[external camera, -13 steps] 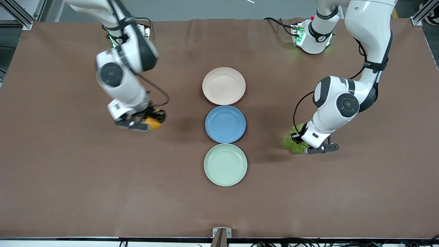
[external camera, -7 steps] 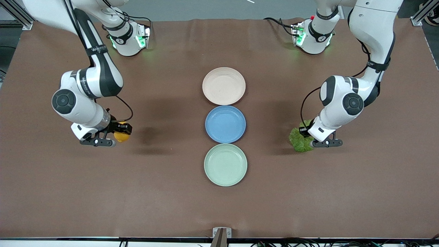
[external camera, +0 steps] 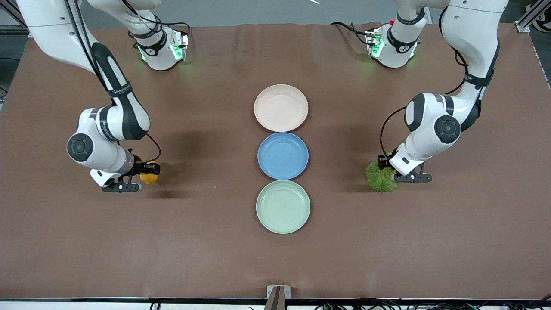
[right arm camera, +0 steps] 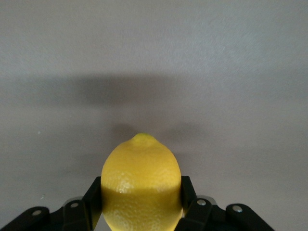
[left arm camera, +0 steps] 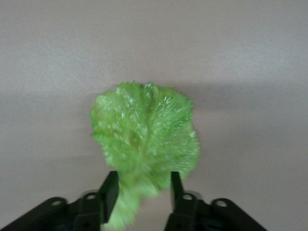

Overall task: Pick lemon and lettuce from plates
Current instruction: 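Carry the lettuce off the plate while the right gripper carries the lemon away, then open the left gripper to drop the lettuce while the right gripper releases the lemon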

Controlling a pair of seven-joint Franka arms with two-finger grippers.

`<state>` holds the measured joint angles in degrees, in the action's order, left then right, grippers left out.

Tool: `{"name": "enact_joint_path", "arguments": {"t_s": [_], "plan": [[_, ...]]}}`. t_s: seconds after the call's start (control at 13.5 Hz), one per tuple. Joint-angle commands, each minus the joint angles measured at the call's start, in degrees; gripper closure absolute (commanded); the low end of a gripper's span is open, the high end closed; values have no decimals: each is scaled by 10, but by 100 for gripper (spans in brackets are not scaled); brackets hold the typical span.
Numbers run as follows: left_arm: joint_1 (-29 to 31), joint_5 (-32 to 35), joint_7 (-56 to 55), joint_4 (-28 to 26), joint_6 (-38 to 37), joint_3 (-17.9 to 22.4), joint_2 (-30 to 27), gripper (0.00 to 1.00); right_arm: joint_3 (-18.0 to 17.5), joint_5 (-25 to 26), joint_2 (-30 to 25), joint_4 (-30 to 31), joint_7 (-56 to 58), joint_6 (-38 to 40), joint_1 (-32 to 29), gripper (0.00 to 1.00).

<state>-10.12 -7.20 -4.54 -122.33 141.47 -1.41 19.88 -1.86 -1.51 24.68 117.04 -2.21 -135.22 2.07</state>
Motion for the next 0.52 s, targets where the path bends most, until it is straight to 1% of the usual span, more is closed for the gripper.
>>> {"name": "enact_joint_path", "arguments": {"t_s": [0.0,0.15,0.22,0.37,0.45], "plan": [[19,3,11,33,-90,-2,-33,0,-12,-9,-12,26,20,-7,-12,97],[37,3,30,66,-179,-1,-53,0,-12,-9,-10,26,22,-7,-15,96],[45,3,41,83,-225,-1,-68,0,-12,-9,-7,26,22,-7,-15,94],[65,3,47,110,-298,-2,-109,0,-12,-8,4,24,22,-9,-15,82],[69,3,47,121,-323,-2,-127,0,-12,-8,5,22,22,-13,-15,68]]}}
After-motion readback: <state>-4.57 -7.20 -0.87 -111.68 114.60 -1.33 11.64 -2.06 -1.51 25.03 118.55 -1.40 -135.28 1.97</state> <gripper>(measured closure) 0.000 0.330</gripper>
